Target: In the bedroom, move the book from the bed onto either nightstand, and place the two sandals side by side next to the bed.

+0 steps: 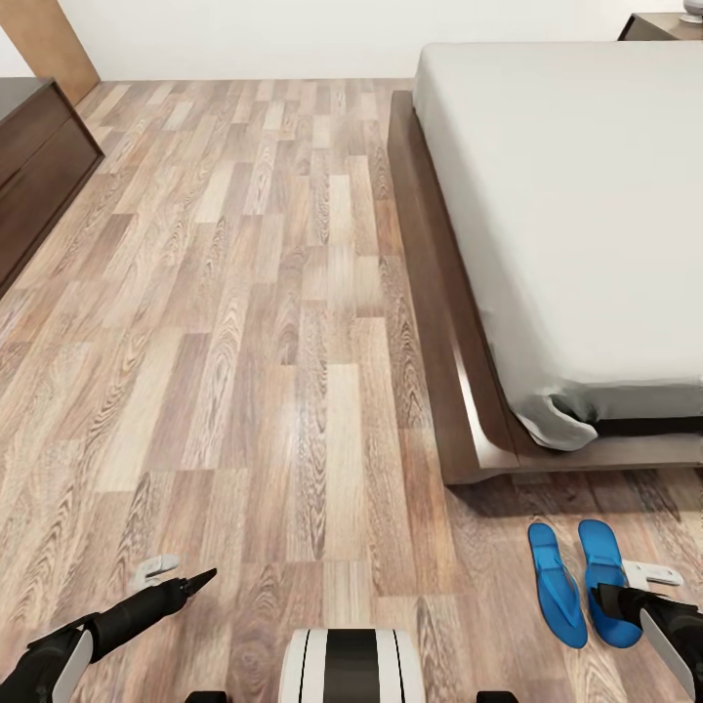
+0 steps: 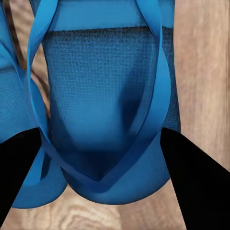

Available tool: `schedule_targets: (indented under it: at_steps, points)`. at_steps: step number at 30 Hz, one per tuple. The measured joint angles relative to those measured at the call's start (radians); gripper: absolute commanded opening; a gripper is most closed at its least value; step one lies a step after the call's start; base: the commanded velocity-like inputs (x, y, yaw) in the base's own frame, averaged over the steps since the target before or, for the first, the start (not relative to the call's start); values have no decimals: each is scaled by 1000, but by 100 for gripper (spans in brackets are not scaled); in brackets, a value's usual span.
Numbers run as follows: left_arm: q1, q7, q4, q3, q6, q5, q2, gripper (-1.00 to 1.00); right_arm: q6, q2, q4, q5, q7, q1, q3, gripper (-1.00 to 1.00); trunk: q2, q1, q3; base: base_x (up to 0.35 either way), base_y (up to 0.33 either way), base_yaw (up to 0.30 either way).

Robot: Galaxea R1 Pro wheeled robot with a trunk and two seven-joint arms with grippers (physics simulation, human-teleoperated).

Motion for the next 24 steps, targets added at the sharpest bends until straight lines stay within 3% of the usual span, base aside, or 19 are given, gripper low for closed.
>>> schedule_targets:
  at_steps: [14,18,24]
  points:
    - [0,0,0,-1,0,0,0,100,0,0,0,0,0,0,0,-100,0,0,0,0,-6,0]
    - [0,1,0,-1,0,-1,-1,100,0,0,0,0,0,0,0,-100,-1,2,-15,0,0,0]
    - [0,1,0,-1,0,-1,-1,100,0,0,0,0,0,0,0,-100,-1,2,-15,0,0,0]
